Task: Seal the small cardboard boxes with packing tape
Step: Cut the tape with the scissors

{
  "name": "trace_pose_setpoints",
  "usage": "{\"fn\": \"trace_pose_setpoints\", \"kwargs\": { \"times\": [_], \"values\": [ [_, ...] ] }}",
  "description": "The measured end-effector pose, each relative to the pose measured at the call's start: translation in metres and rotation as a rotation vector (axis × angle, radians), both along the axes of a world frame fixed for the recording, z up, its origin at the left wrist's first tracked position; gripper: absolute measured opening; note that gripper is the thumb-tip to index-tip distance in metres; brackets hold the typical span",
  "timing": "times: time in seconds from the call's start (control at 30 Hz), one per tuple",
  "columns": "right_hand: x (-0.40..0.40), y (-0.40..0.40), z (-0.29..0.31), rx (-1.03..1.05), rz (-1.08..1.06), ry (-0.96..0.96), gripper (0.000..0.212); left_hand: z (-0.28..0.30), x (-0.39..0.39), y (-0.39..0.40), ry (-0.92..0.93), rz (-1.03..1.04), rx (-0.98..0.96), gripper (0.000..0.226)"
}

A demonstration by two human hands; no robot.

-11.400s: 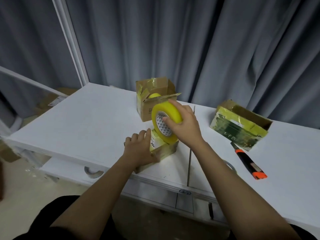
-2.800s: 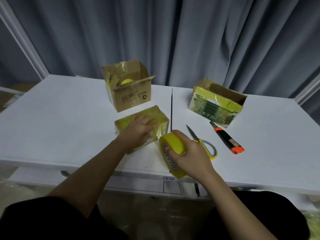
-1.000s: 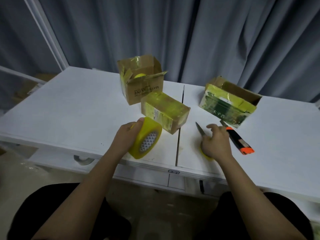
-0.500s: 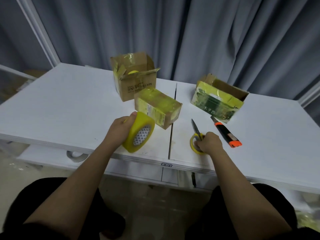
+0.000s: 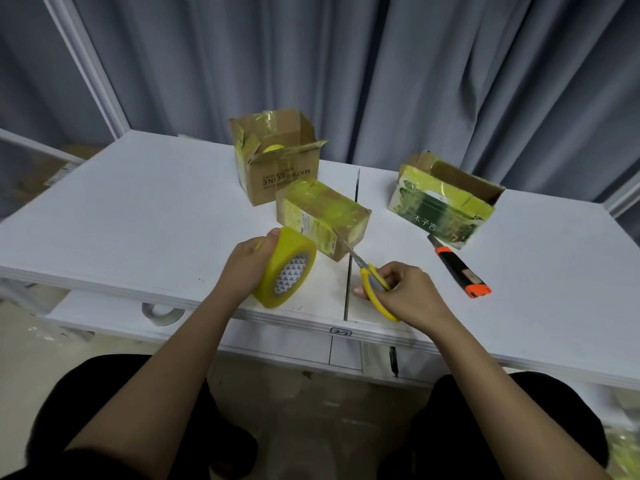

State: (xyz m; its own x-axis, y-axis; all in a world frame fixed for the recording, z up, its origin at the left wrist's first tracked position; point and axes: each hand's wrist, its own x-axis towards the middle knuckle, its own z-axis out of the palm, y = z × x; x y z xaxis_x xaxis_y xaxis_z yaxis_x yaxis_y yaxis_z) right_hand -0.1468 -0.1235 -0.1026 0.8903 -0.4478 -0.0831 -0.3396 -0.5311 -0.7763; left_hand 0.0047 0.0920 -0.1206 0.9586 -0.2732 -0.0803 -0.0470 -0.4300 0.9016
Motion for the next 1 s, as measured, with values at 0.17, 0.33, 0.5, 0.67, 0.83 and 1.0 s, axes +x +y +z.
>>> {"fn": "trace_pose_setpoints", "kwargs": {
  "times": [0.17, 0.33, 0.5, 0.67, 0.83, 1.0],
  "values": [
    [0.009, 0.001, -0.001, 0.132, 0.091, 0.228, 0.071, -0.001, -0.003, 0.002, -0.003, -0.006, 0.007, 0.047],
    [0.018, -0.001, 0.003, 0.183, 0.098, 0.332, 0.063, -0.002, -0.004, 0.004, -0.008, 0.004, 0.002, 0.047],
    [0.026, -0.003, -0.001, 0.253, 0.108, 0.377, 0.069, -0.004, -0.006, 0.007, -0.031, 0.006, -0.003, 0.047],
    [0.037, -0.001, -0.001, 0.297, 0.145, 0.415, 0.062, -0.002, -0.009, 0.007, -0.043, 0.009, -0.006, 0.045],
    [0.051, 0.000, -0.001, 0.380, 0.174, 0.394, 0.058, -0.001, -0.010, 0.008, -0.043, -0.002, -0.028, 0.042],
    [0.064, 0.005, -0.001, 0.392, 0.197, 0.409, 0.054, -0.002, -0.008, 0.008, -0.027, -0.008, -0.026, 0.043]
  ]
}}
